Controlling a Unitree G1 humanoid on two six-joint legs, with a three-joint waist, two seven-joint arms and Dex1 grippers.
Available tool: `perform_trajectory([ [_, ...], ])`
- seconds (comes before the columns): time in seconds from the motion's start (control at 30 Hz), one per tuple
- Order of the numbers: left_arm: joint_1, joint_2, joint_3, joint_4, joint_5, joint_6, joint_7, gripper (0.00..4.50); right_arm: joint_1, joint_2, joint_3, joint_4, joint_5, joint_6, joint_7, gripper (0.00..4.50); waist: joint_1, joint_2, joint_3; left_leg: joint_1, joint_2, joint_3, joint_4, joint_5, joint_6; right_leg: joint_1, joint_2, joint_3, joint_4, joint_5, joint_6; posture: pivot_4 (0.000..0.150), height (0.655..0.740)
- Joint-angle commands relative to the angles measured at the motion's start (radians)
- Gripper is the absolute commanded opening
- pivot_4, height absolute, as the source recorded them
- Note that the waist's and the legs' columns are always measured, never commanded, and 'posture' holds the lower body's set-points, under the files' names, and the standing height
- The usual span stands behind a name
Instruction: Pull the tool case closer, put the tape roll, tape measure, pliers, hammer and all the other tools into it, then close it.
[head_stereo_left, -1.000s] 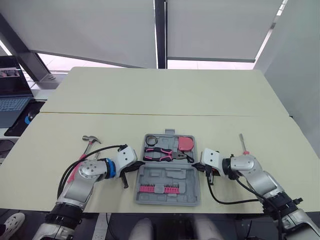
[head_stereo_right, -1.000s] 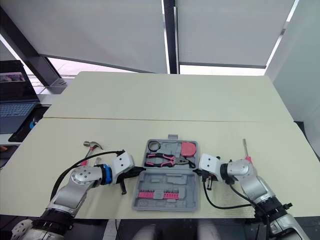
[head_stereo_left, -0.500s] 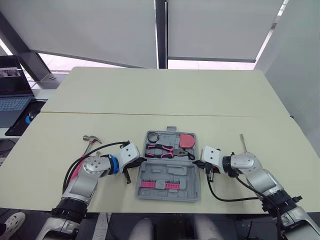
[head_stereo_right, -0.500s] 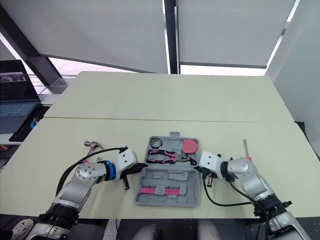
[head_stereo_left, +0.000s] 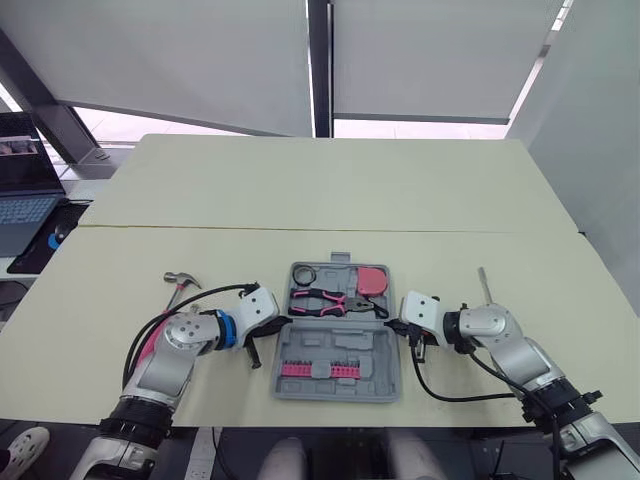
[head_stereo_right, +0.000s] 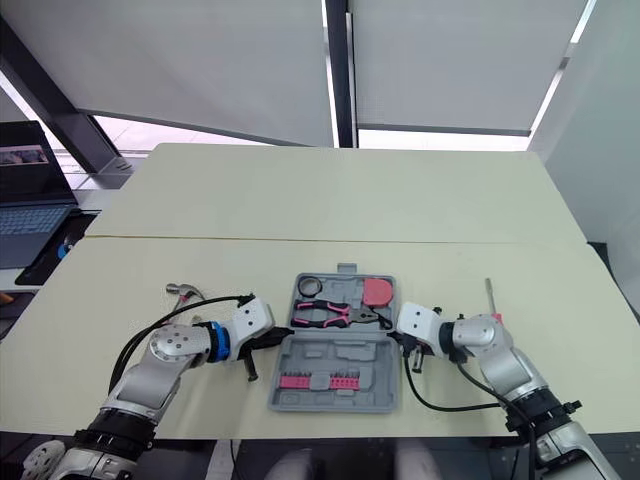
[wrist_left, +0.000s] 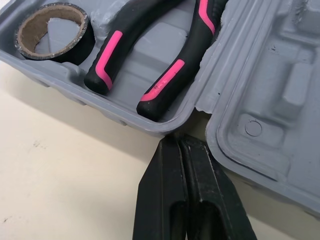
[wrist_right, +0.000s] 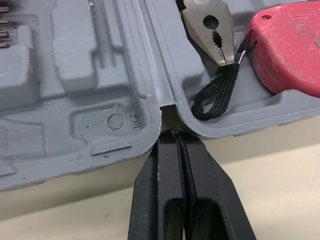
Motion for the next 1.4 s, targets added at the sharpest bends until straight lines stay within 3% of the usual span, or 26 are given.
perform_trajectory([
  [0.03, 0.015, 0.032, 0.027, -0.052, -0.054, 0.005, -0.034, 0.03, 0.012, -0.024, -0.044, -0.059, 0.008, -0.014, -0.027, 0.00, 0.000, 0.000, 0.000, 0.000, 0.000, 0.000, 0.000, 0.000, 0.000, 0.000, 0.000, 0.000, 0.000, 0.000, 0.000, 0.150, 0.7400],
  [0.33, 0.077, 0.172, 0.236, -0.063, -0.193, -0.003, -0.044, 0.03, 0.143, -0.113, -0.197, -0.207, 0.093, 0.005, -0.059, 0.00, 0.000, 0.000, 0.000, -0.001, 0.000, 0.000, -0.001, 0.000, 0.000, -0.001, 0.000, -0.001, -0.001, 0.000, 0.000, 0.150, 0.7400],
  [0.5, 0.148, 0.210, 0.435, -0.134, -0.335, 0.070, -0.033, 0.03, 0.229, -0.160, -0.366, -0.334, 0.188, 0.076, -0.079, 0.00, 0.000, 0.000, 0.001, -0.001, 0.001, 0.000, -0.001, 0.000, 0.000, -0.001, 0.000, 0.000, -0.001, 0.000, 0.000, 0.150, 0.7400],
  [0.7, 0.250, 0.217, 0.690, -0.114, -0.409, 0.127, 0.075, 0.03, 0.349, -0.233, -0.576, -0.359, 0.259, 0.101, -0.091, 0.00, 0.001, 0.000, 0.001, -0.001, 0.001, 0.000, -0.002, 0.000, 0.000, 0.000, -0.001, 0.000, -0.002, 0.000, 0.000, 0.150, 0.7400],
  [0.8, 0.310, 0.230, 0.791, -0.053, -0.427, 0.140, 0.091, 0.64, 0.426, -0.260, -0.653, -0.340, 0.270, 0.079, -0.083, 0.00, 0.000, 0.000, 0.001, -0.001, 0.001, 0.000, -0.002, 0.000, 0.000, 0.000, -0.001, 0.000, -0.002, 0.000, 0.000, 0.150, 0.7400],
  [0.93, 0.416, 0.248, 0.908, 0.046, -0.446, 0.163, 0.085, 1.92, 0.542, -0.290, -0.748, -0.309, 0.298, 0.064, -0.039, 0.00, -0.001, 0.000, 0.001, 0.000, 0.001, 0.001, -0.002, 0.000, 0.001, 0.000, -0.001, 0.000, -0.002, 0.000, 0.000, 0.150, 0.7400],
  [0.97, 0.436, 0.249, 0.922, 0.053, -0.451, 0.171, 0.083, 2.24, 0.560, -0.296, -0.761, -0.305, 0.306, 0.060, -0.028, 0.42, -0.001, 0.000, 0.001, 0.000, 0.001, 0.001, -0.002, 0.000, 0.001, 0.000, -0.001, 0.001, -0.002, 0.000, 0.000, 0.150, 0.7400],
  [1.2, 0.590, 0.239, 0.992, 0.063, -0.478, 0.195, 0.046, 4.40, 0.653, -0.334, -0.811, -0.283, 0.345, 0.040, 0.043, 1.88, 0.000, -0.001, 0.000, 0.001, 0.001, 0.001, -0.002, 0.000, 0.001, 0.001, -0.001, 0.000, -0.002, -0.001, 0.000, 0.150, 0.7400],
  [1.4, 0.619, 0.235, 0.994, 0.034, -0.486, 0.193, 0.048, 4.50, 0.633, -0.352, -0.798, -0.260, 0.343, 0.025, 0.058, 3.34, 0.001, -0.001, 0.000, 0.001, 0.001, 0.001, -0.002, 0.000, 0.000, 0.002, -0.001, 0.000, -0.002, 0.000, 0.000, 0.150, 0.7400],
])
